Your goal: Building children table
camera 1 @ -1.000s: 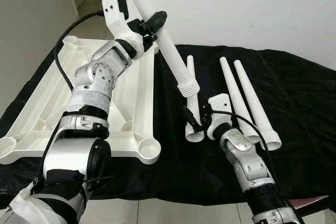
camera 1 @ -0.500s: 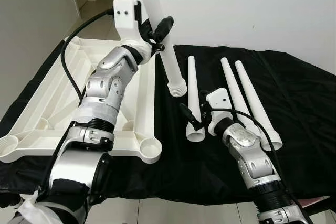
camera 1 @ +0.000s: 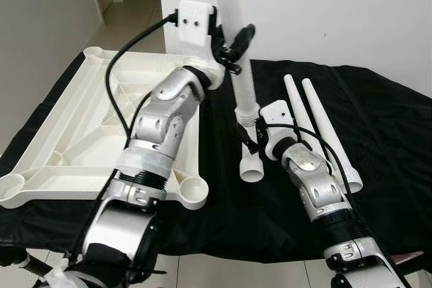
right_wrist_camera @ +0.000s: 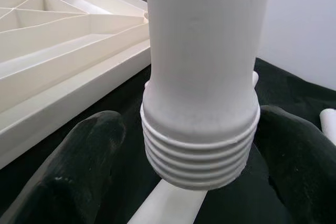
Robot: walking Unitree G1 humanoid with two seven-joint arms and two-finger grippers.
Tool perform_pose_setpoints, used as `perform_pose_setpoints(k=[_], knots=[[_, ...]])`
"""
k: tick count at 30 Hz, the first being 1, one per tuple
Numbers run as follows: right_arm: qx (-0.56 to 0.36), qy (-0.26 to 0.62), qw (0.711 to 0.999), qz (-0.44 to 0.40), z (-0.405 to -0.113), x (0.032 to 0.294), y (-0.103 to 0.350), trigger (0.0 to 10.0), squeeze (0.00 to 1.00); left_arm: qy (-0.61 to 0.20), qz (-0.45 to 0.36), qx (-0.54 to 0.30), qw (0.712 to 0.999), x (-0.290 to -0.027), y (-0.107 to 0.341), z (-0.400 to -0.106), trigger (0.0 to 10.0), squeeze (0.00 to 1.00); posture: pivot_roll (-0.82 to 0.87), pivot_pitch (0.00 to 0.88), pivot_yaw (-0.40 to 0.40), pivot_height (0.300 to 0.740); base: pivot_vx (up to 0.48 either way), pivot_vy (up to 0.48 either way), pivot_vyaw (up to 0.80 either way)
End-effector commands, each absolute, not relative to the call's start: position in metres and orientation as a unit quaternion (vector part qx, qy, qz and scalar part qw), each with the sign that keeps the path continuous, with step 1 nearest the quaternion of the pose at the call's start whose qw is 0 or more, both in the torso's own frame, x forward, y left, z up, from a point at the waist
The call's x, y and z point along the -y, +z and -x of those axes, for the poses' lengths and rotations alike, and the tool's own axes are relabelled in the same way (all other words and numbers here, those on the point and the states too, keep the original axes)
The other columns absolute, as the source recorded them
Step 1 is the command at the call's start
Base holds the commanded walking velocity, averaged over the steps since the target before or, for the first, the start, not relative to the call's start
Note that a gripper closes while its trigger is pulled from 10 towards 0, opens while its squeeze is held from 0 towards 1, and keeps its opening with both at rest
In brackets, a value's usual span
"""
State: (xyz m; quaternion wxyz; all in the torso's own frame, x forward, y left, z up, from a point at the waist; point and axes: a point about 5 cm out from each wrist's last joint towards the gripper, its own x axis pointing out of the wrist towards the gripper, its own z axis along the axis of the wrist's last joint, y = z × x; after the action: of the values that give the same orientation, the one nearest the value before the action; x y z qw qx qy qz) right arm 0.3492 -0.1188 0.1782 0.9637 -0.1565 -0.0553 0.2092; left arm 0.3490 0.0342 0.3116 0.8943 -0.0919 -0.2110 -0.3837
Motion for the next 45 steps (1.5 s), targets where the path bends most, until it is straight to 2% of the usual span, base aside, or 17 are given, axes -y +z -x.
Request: perform_pose_setpoints(k=[1,11,29,30,31,32,33,36,37,45], knots=[[0.062,0.221,0.959,0.166,-0.351,0.113,0.179,10.0,0.0,-0.391,0.088,0.215,0.89,-0.028,0.314,-0.344,10.0,0.0,0.01,0.0,-0.015,0.74,0.0,0.0,0.0],[0.105,0.219,0.955,0.171,-0.359,0.106,0.197,10.0,0.0,-0.415,0.094,0.206,0.881,-0.01,0.309,-0.332,10.0,0.0,0.02,0.0,-0.016,0.74,0.0,0.0,0.0],[0.117,0.212,0.957,0.158,-0.363,0.105,0.203,10.0,0.0,-0.415,0.098,0.208,0.88,-0.006,0.312,-0.329,10.0,0.0,0.02,0.003,-0.019,0.74,0.0,0.0,0.0],[0.117,0.212,0.957,0.157,-0.363,0.105,0.203,9.2,0.0,-0.414,0.098,0.208,0.881,-0.006,0.312,-0.329,10.0,0.0,0.02,0.003,-0.019,0.74,0.0,0.0,0.0],[0.116,0.211,0.958,0.157,-0.363,0.105,0.203,4.8,0.0,-0.414,0.097,0.209,0.881,-0.006,0.313,-0.329,10.0,0.0,0.02,0.008,-0.02,0.74,0.0,0.0,0.0],[0.114,0.211,0.958,0.156,-0.363,0.106,0.202,4.2,0.0,-0.413,0.097,0.209,0.881,-0.006,0.313,-0.329,10.0,0.0,0.02,0.008,-0.02,0.74,0.0,0.0,0.0],[0.11,0.21,0.96,0.151,-0.363,0.106,0.202,2.1,0.0,-0.413,0.099,0.21,0.88,-0.006,0.314,-0.329,10.0,0.0,0.02,0.011,-0.02,0.74,0.0,0.0,0.0],[0.106,0.207,0.961,0.148,-0.364,0.107,0.201,1.8,0.0,-0.414,0.101,0.211,0.88,-0.006,0.315,-0.329,10.0,0.0,0.02,0.011,-0.02,0.74,0.0,0.0,0.0],[0.105,0.205,0.961,0.152,-0.365,0.108,0.201,0.0,0.0,-0.415,0.102,0.211,0.879,-0.006,0.315,-0.328,10.0,0.0,0.01,0.01,-0.019,0.74,0.0,0.0,0.0],[0.109,0.202,0.961,0.153,-0.366,0.108,0.203,0.0,0.0,-0.422,0.092,0.214,0.876,-0.003,0.315,-0.325,10.0,0.0,0.01,0.009,-0.016,0.74,0.0,0.0,0.0]])
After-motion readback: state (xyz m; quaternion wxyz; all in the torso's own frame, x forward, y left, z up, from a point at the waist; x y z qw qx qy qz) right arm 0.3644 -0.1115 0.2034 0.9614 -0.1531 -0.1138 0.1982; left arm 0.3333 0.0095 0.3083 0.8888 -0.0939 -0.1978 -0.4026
